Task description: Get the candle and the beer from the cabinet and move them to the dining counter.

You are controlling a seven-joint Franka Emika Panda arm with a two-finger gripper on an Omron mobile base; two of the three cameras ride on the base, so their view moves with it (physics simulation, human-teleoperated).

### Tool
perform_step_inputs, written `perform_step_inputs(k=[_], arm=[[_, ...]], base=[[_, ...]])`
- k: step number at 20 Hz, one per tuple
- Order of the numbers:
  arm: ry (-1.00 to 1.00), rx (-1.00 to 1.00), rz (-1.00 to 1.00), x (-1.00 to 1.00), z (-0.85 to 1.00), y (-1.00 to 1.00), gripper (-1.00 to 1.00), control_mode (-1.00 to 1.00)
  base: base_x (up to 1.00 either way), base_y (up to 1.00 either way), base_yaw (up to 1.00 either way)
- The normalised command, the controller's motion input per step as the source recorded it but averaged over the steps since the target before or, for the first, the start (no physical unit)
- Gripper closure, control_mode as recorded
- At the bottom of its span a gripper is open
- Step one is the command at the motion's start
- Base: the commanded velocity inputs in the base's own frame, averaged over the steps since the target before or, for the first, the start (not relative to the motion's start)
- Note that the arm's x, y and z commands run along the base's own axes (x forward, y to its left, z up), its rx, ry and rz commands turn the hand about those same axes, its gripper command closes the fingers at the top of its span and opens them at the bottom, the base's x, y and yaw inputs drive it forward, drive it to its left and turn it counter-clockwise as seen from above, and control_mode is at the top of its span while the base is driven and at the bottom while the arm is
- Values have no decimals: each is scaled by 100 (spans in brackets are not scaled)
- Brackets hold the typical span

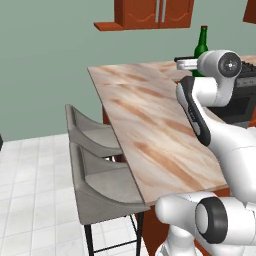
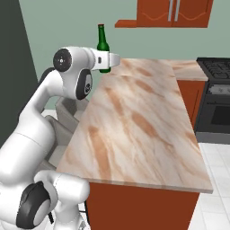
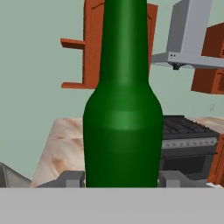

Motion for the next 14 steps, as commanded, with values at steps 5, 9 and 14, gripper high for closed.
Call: perform_step_inputs(k=[5,9,14], arm=[[0,0,0,0,0,0,100,100],[0,0,0,0,0,0,100,100],[0,0,0,0,0,0,100,100]], base=[[8,3,0],[0,0,0],[0,0,0]])
